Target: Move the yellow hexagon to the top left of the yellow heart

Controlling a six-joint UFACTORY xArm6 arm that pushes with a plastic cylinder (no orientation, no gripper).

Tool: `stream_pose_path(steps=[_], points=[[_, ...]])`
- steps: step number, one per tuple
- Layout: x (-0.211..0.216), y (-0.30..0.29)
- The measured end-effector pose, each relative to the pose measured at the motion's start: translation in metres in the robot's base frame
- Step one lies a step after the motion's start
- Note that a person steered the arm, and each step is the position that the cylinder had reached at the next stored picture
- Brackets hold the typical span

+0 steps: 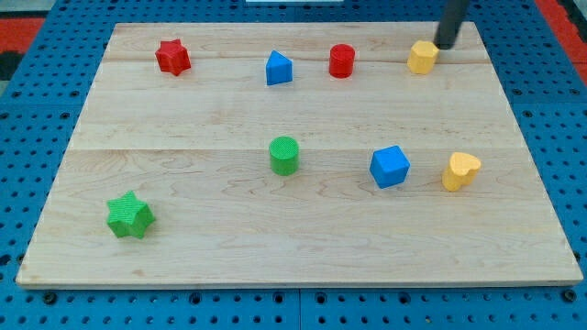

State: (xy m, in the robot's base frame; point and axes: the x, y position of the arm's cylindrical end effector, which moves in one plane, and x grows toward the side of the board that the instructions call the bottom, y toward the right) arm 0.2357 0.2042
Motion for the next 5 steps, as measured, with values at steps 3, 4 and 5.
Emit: stream_pose_path(steps=[3,4,5], points=[[0.064,-0.012],[0.025,-0.016],[0.040,-0.053]])
